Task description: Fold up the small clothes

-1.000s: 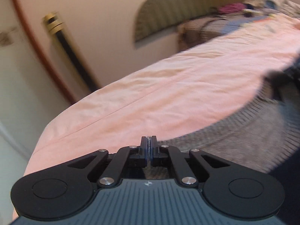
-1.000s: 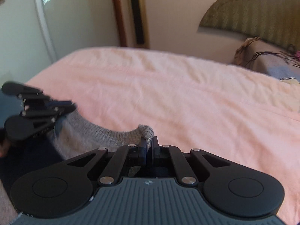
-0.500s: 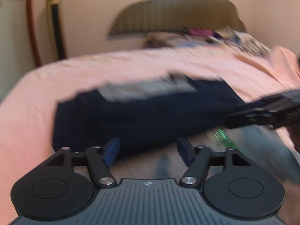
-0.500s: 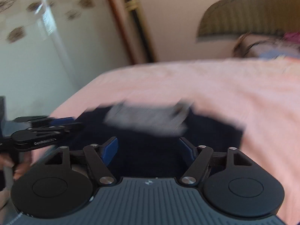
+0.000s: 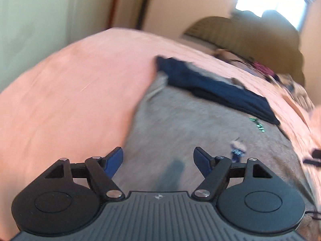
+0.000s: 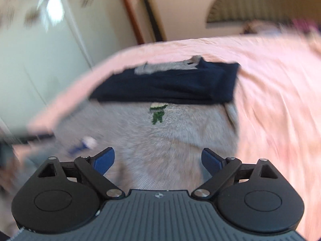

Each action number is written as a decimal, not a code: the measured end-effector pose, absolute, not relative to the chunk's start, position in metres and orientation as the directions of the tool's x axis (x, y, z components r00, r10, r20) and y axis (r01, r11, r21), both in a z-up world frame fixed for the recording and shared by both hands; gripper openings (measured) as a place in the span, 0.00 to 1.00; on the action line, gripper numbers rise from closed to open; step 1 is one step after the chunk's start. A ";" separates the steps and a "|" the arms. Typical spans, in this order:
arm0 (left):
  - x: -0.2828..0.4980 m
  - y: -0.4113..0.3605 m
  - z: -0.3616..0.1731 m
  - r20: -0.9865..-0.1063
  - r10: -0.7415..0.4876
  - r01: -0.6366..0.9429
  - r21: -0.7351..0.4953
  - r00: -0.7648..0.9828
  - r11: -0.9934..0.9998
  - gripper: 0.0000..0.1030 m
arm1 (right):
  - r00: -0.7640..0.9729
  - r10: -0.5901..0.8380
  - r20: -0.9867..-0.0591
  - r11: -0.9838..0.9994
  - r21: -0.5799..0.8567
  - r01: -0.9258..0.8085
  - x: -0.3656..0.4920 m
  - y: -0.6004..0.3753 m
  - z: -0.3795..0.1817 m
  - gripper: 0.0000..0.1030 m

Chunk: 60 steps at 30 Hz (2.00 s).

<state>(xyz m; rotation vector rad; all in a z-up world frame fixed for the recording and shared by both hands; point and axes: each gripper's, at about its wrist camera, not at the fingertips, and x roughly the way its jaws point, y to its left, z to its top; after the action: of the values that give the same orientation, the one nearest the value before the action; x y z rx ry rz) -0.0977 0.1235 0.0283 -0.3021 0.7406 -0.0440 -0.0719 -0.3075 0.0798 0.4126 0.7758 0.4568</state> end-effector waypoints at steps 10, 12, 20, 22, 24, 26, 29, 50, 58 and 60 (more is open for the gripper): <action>-0.140 0.165 -0.002 -0.417 -0.662 0.033 -0.831 0.622 0.555 0.78 | 0.504 0.676 -0.537 0.606 0.795 0.034 -0.156 -0.381 0.048 0.86; -0.142 0.172 -0.005 -0.370 -0.695 0.028 -0.872 0.617 0.489 0.78 | 0.438 0.742 -0.508 0.542 0.838 0.055 -0.163 -0.375 0.039 0.86; -0.154 0.183 -0.007 -0.343 -0.734 0.005 -0.904 0.586 0.427 0.77 | 0.371 0.810 -0.454 0.477 0.878 0.032 -0.194 -0.355 0.039 0.87; -0.160 0.179 -0.002 -0.309 -0.766 0.053 -0.912 0.564 0.407 0.77 | 0.369 0.814 -0.448 0.473 0.881 0.027 -0.195 -0.353 0.039 0.87; -0.164 0.174 0.000 -0.300 -0.778 0.078 -0.910 0.552 0.406 0.77 | 0.366 0.813 -0.452 0.479 0.877 0.019 -0.196 -0.350 0.040 0.87; -0.162 0.167 -0.009 -0.325 -0.781 0.052 -0.909 0.533 0.414 0.77 | 0.370 0.812 -0.452 0.481 0.877 0.016 -0.195 -0.349 0.040 0.87; -0.161 0.161 -0.015 -0.359 -0.755 0.036 -0.892 0.549 0.450 0.74 | 0.377 0.810 -0.448 0.480 0.877 0.011 -0.194 -0.345 0.040 0.91; -0.184 0.170 0.021 -0.665 -0.583 0.141 -0.595 0.466 0.791 0.06 | 0.327 0.711 -0.622 0.683 0.721 -0.112 -0.192 -0.367 0.076 0.10; -0.182 0.192 -0.001 -0.627 -0.643 0.082 -0.685 0.439 0.724 0.09 | 0.325 0.730 -0.601 0.642 0.767 -0.022 -0.200 -0.370 0.040 0.30; -0.179 0.193 -0.004 -0.600 -0.667 0.058 -0.723 0.443 0.689 0.11 | 0.345 0.774 -0.530 0.567 0.824 -0.005 -0.201 -0.376 0.036 0.63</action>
<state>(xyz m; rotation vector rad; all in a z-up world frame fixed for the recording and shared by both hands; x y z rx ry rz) -0.1791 0.1931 -0.0044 -0.6904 1.0235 -0.4965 -0.2009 -0.3764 0.0358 0.8385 1.1141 0.5913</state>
